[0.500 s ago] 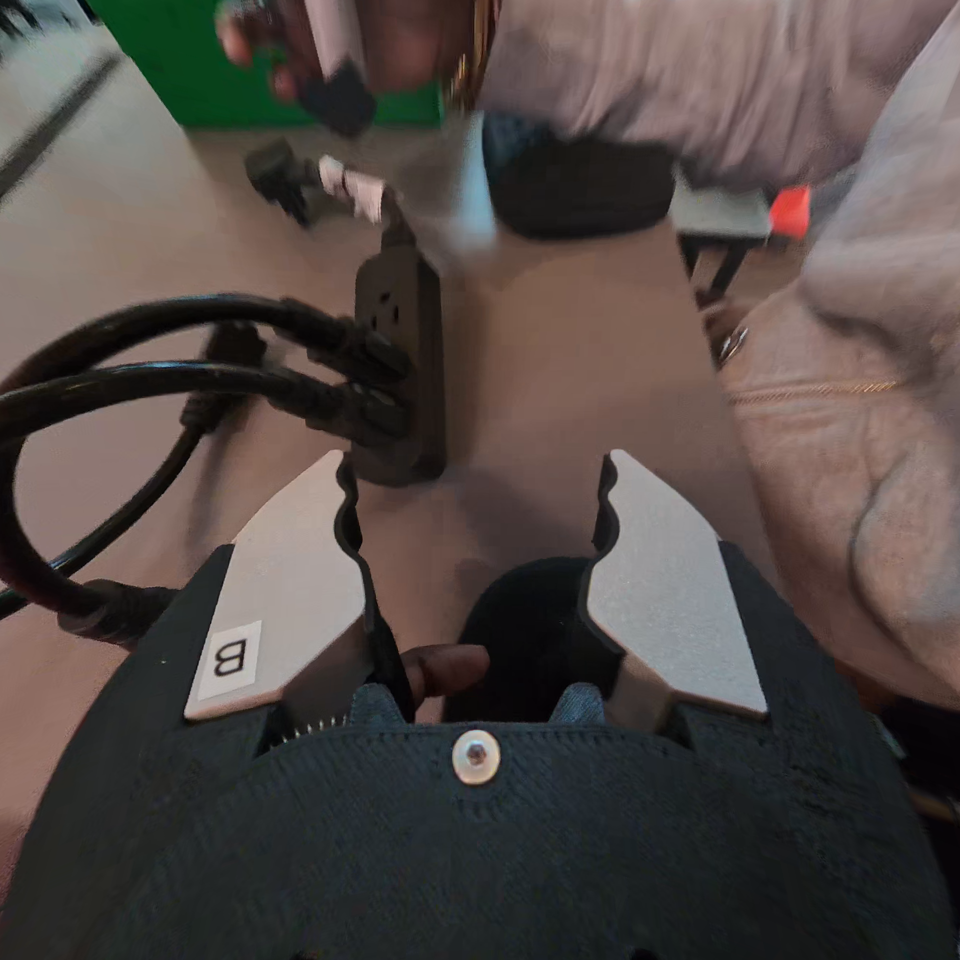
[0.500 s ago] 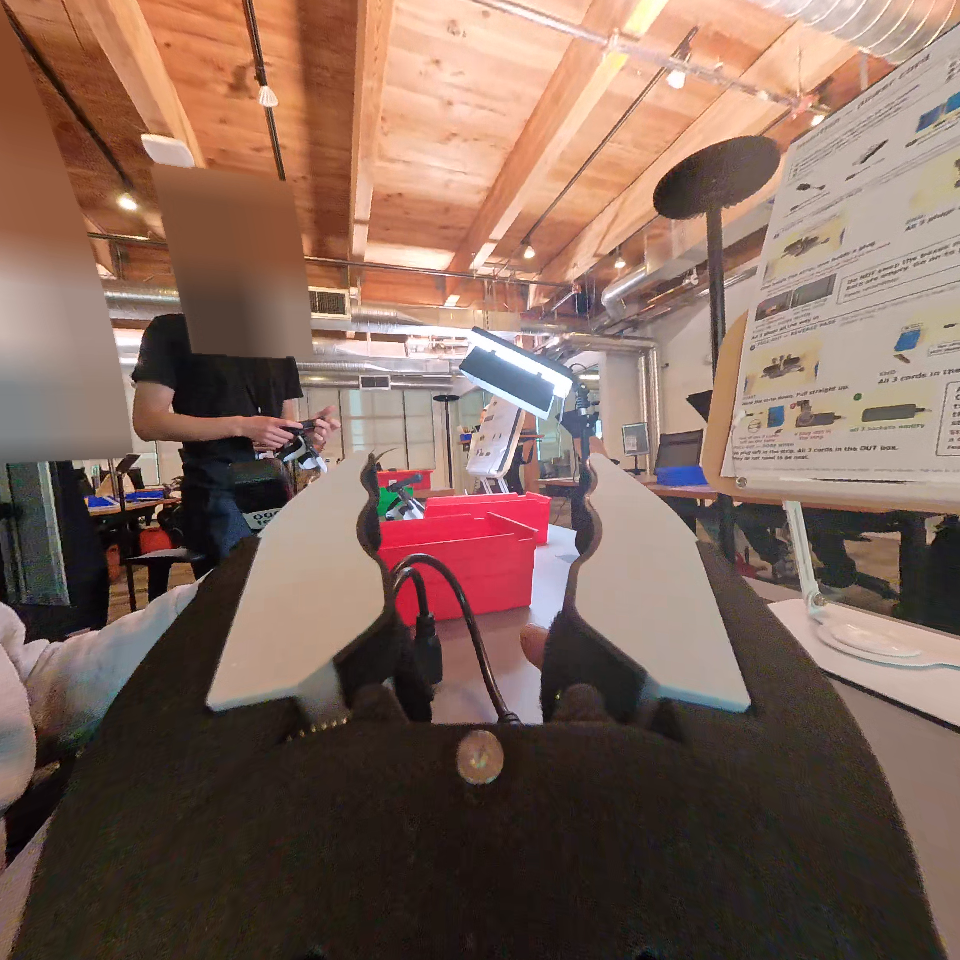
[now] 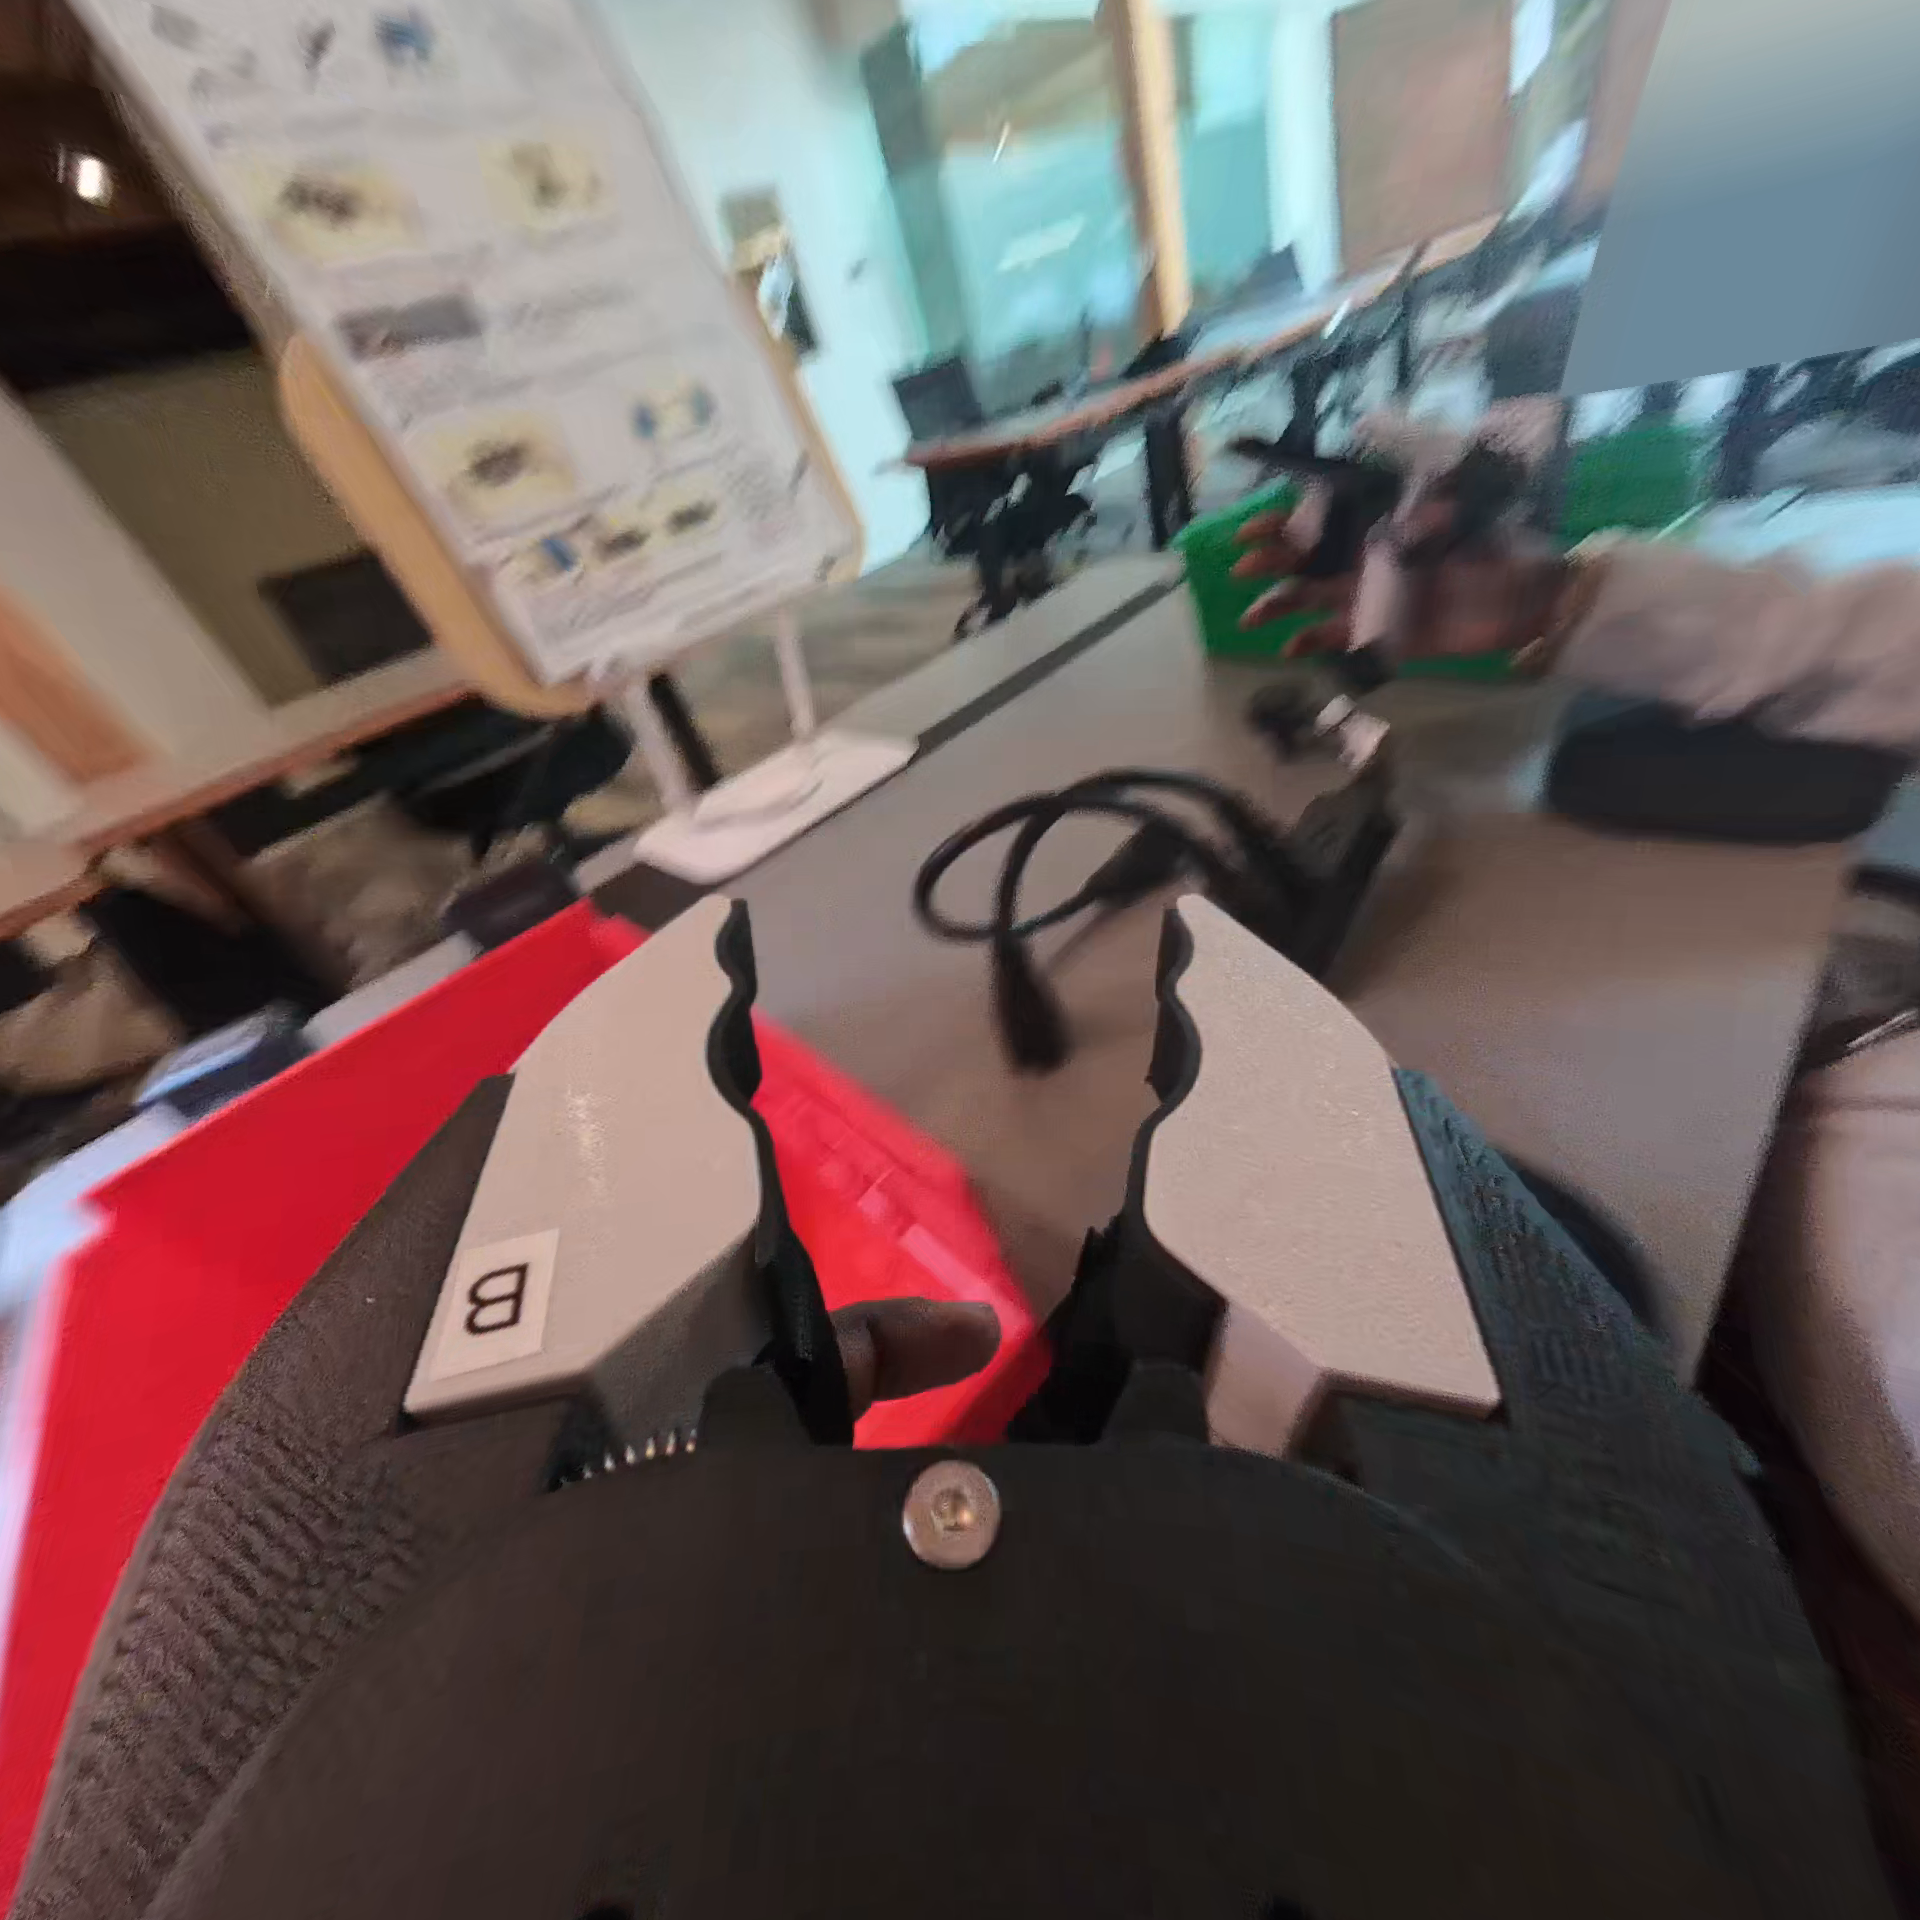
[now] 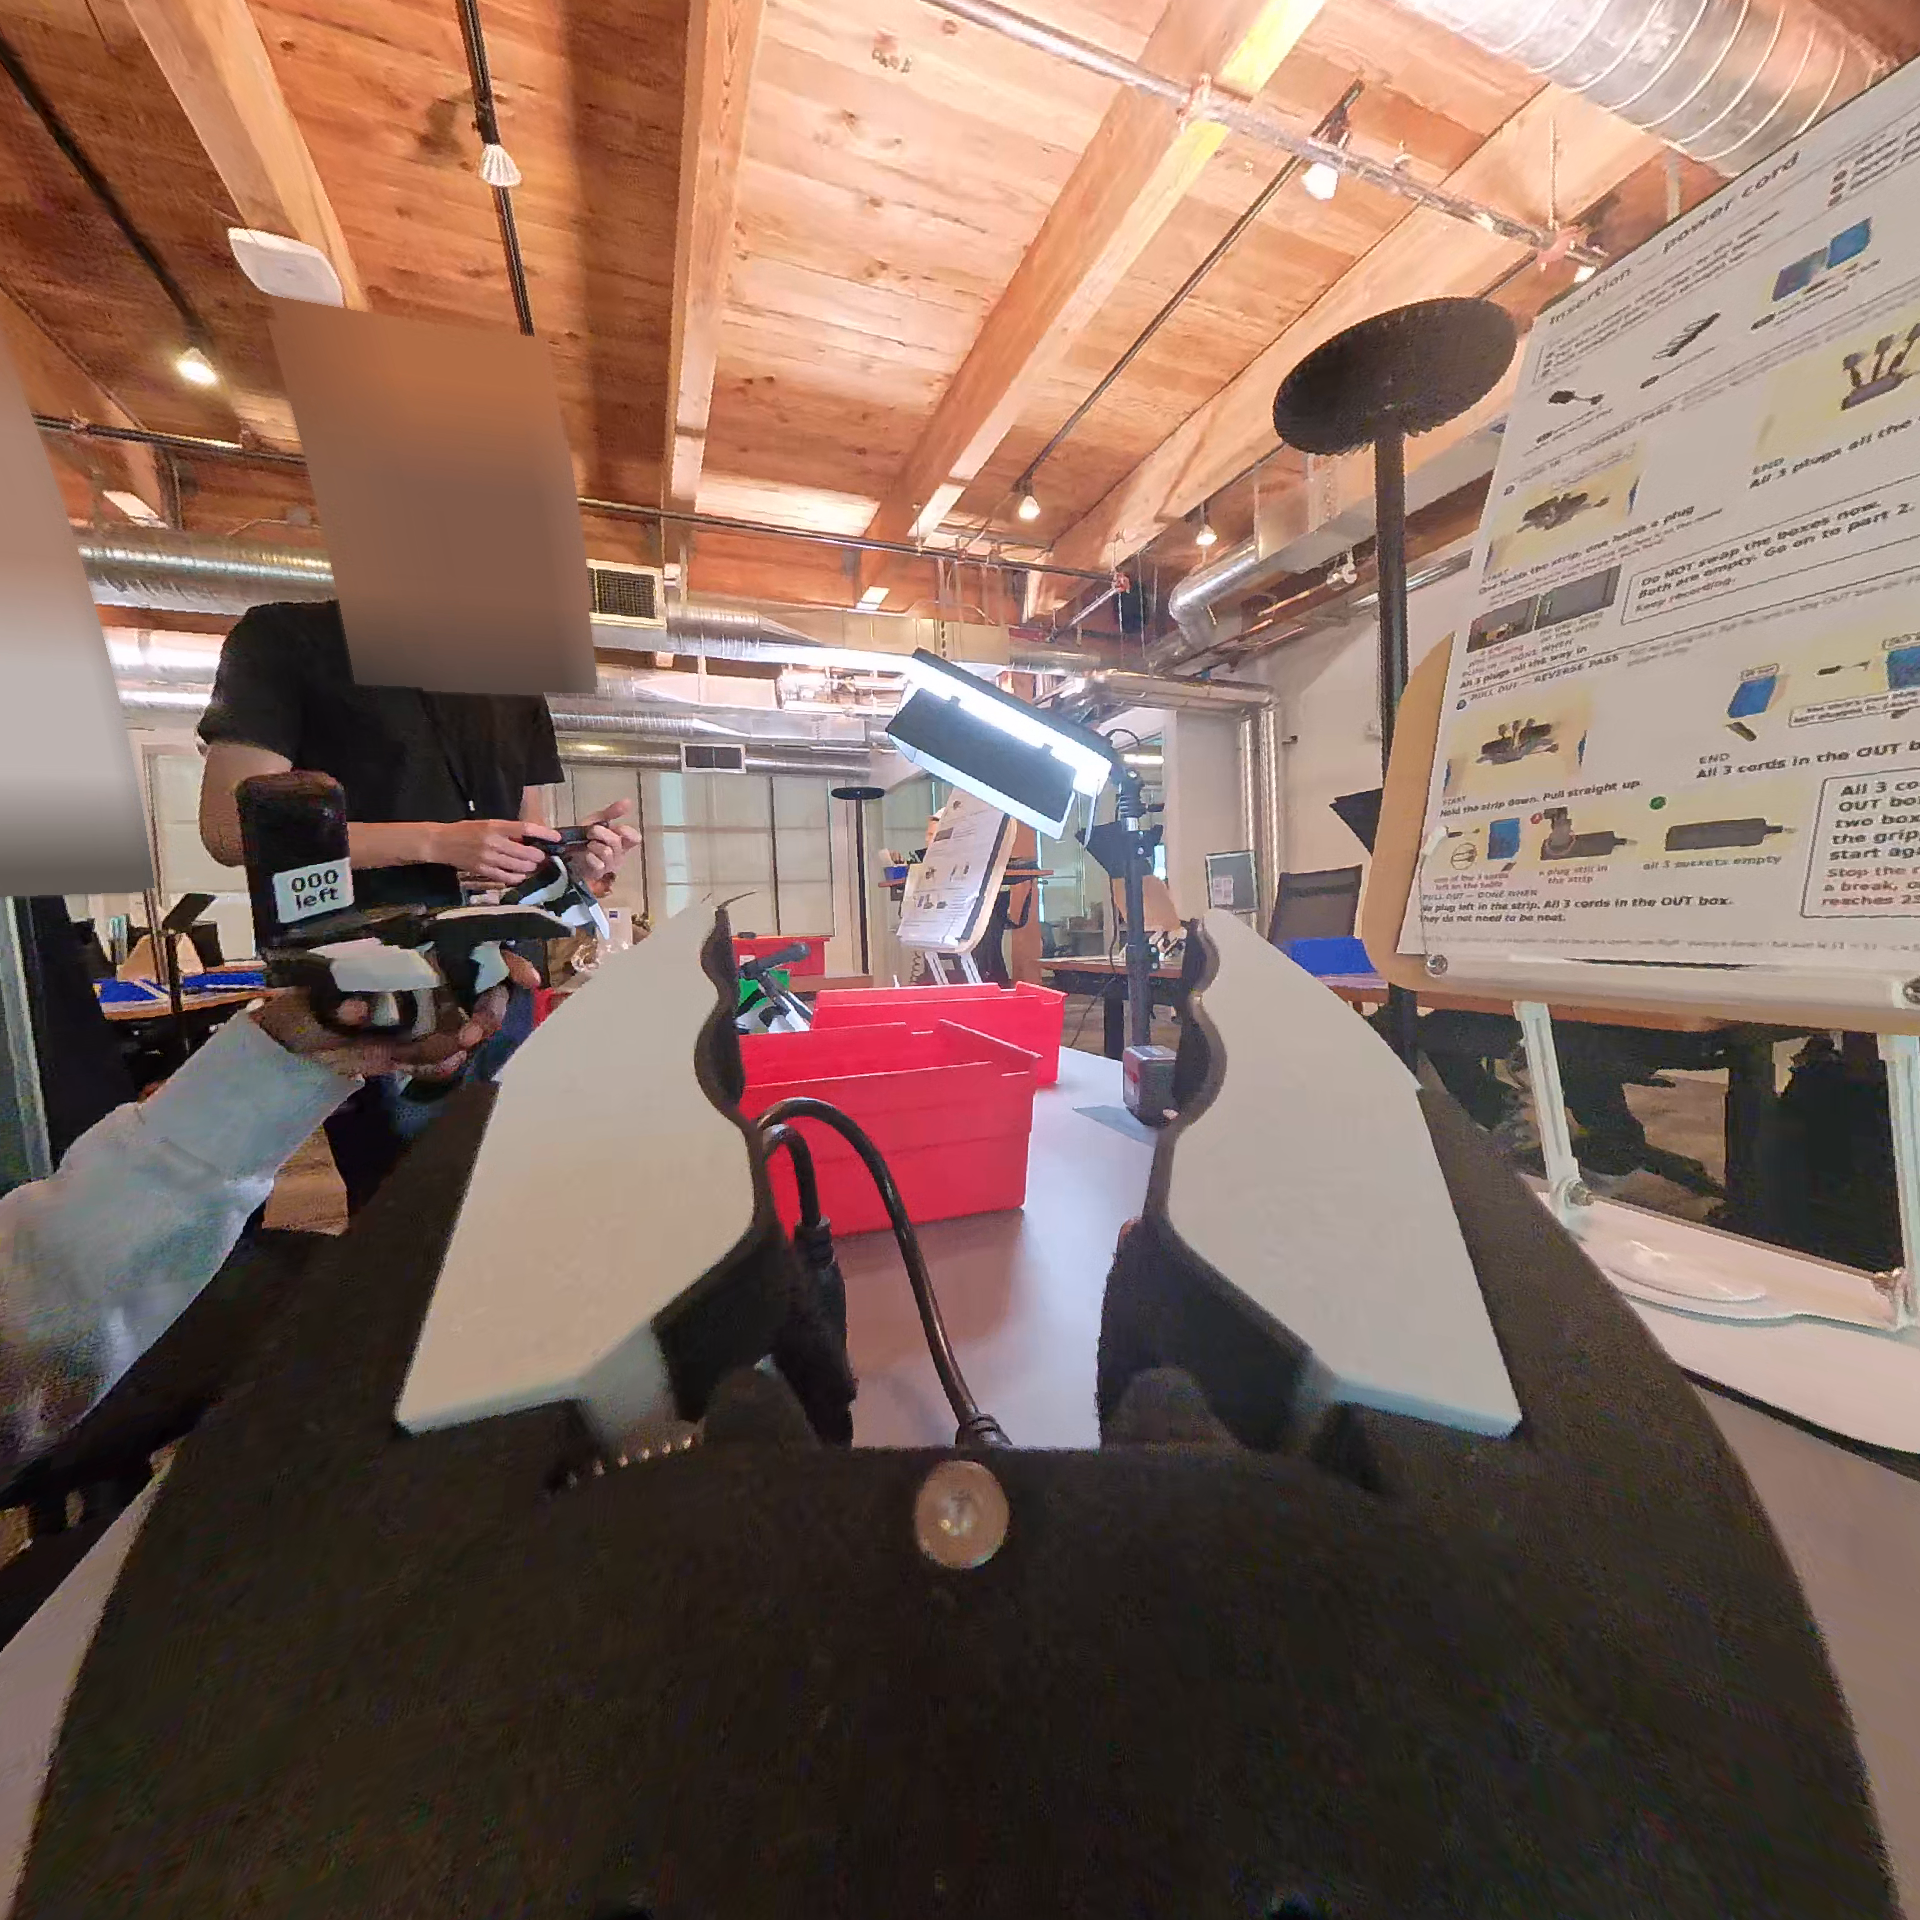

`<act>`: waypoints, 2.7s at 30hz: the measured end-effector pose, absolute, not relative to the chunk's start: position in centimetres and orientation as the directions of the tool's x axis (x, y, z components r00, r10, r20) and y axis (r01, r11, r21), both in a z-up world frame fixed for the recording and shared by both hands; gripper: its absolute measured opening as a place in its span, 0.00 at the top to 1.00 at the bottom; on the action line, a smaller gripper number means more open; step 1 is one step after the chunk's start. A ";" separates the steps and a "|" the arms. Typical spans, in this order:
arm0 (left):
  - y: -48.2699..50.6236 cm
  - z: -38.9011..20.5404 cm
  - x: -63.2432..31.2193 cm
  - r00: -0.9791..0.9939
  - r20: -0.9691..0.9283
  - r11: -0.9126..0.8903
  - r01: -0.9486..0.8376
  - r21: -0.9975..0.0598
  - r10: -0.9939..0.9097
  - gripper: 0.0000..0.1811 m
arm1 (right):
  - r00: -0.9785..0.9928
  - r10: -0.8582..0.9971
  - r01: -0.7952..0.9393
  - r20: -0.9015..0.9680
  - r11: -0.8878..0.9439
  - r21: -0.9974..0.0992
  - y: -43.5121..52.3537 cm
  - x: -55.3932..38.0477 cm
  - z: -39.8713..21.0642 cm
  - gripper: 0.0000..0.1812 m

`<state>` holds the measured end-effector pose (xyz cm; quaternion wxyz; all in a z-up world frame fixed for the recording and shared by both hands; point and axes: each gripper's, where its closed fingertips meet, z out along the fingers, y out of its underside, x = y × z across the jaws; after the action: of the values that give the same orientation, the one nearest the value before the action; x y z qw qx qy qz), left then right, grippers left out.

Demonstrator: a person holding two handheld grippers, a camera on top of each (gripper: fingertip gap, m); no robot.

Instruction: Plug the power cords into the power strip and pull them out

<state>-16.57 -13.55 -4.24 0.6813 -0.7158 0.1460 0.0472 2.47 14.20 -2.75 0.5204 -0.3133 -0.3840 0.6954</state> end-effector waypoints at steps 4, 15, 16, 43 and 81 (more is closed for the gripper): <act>-13.9 -6.4 -21.8 0.937 -0.318 -0.348 -0.349 -0.870 -0.143 0.59 | -0.283 0.959 -0.449 -0.032 -0.162 -0.879 13.6 2.0 -3.3 0.55; -10.3 -14.4 -27.8 0.806 -0.324 -0.712 -0.590 -0.382 -0.495 0.47 | -0.309 0.951 -0.414 -0.023 -0.156 -0.897 12.9 1.6 -3.9 0.55; -10.3 -14.9 -28.8 0.795 -0.336 -0.729 -0.601 -0.327 -0.505 0.49 | -0.310 0.950 -0.414 -0.024 -0.158 -0.896 12.9 1.6 -3.9 0.56; -10.3 -22.3 -38.0 0.128 -0.143 -0.184 -0.840 0.511 -0.981 0.79 | -0.374 0.927 -0.352 -0.013 -0.155 -0.923 11.4 1.1 -4.8 0.56; 0.4 -2.2 -14.7 0.486 -0.856 -0.102 -0.874 -0.475 -0.175 0.90 | 0.278 0.587 -0.193 0.761 0.810 -0.554 9.8 -1.3 -4.4 0.57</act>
<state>-14.73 0.38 -2.18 0.5434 -0.6691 0.3919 0.3216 -1.31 9.81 -4.41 0.7788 -0.1803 -0.5463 0.2501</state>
